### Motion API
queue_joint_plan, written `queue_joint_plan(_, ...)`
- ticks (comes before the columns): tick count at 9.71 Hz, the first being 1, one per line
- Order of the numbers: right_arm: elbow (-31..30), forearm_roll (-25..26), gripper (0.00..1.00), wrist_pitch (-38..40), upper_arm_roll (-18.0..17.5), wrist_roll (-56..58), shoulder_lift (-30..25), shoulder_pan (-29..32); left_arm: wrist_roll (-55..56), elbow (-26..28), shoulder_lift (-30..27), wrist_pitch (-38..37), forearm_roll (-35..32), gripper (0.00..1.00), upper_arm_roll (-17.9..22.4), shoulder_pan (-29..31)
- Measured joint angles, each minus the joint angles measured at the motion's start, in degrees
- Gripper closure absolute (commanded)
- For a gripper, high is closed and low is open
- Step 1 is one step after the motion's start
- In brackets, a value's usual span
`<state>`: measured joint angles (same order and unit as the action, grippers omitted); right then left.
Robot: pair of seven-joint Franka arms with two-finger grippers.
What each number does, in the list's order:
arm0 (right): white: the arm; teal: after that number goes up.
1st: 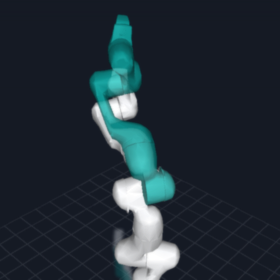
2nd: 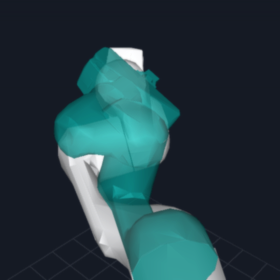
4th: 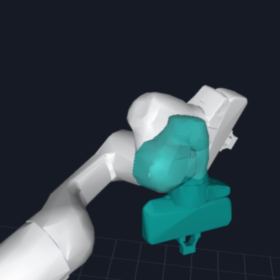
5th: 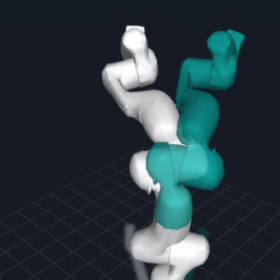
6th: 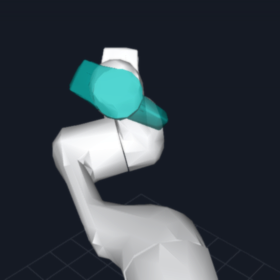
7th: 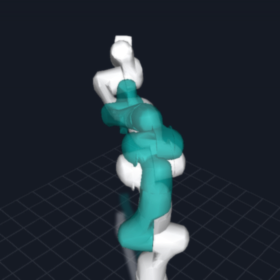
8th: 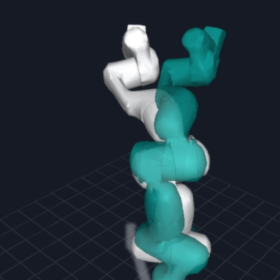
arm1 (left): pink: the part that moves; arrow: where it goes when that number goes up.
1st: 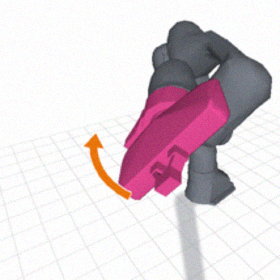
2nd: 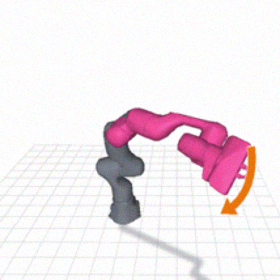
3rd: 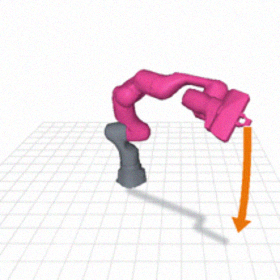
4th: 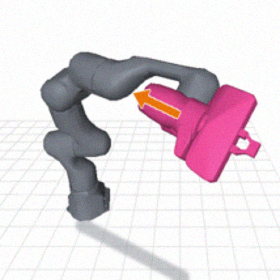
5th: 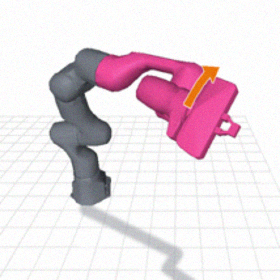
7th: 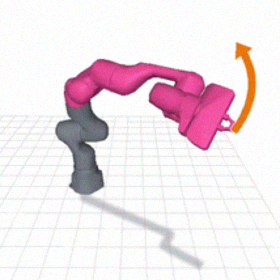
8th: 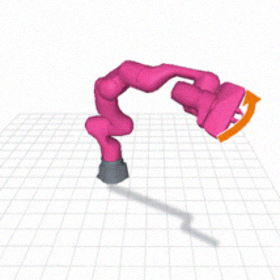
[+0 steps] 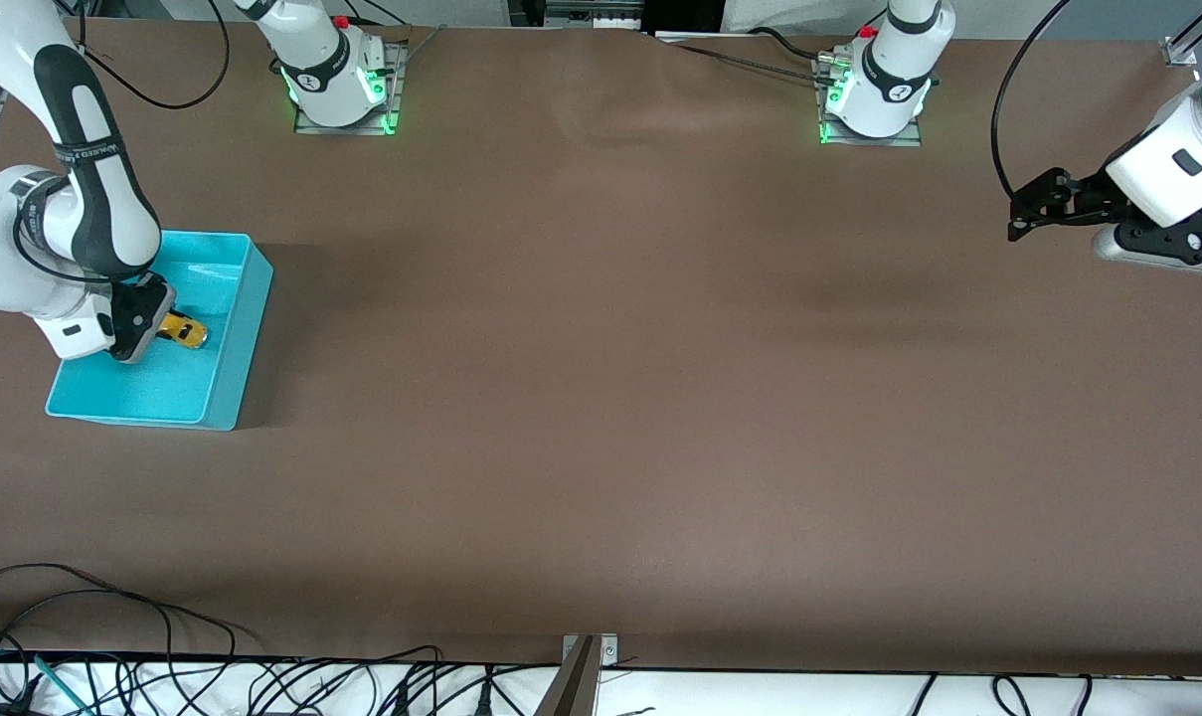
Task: Wind up and store yellow beetle car
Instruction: 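Open the right gripper and withdraw it from the bin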
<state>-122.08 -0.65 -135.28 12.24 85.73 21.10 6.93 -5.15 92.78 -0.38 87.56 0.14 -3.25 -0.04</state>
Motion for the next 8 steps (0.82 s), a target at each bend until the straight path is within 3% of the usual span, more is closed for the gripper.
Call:
queue_joint_plan(2, 0.0, -0.4, 0.25, -0.2, 0.0, 0.1, 0.3, 0.0, 0.0, 0.0, 0.0, 0.0, 0.0, 0.00, 0.0, 0.0)
queue_joint_plan(4, 0.3, -0.6, 0.08, -0.5, -0.2, 0.1, 0.2, 0.0, 0.0, 0.0, 0.0, 0.0, 0.0, 0.00, 0.0, 0.0)
queue_joint_plan(6, 2.8, -0.9, 0.01, 1.5, -0.7, -1.0, -0.9, -0.2, 0.0, 0.0, 0.0, 0.0, 0.0, 0.00, 0.0, 0.0)
queue_joint_plan(8, 10.6, -1.2, 0.00, 15.2, -1.6, -9.7, -2.9, -0.4, 0.0, 0.0, 0.0, 0.0, 0.0, 0.00, 0.0, 0.0)
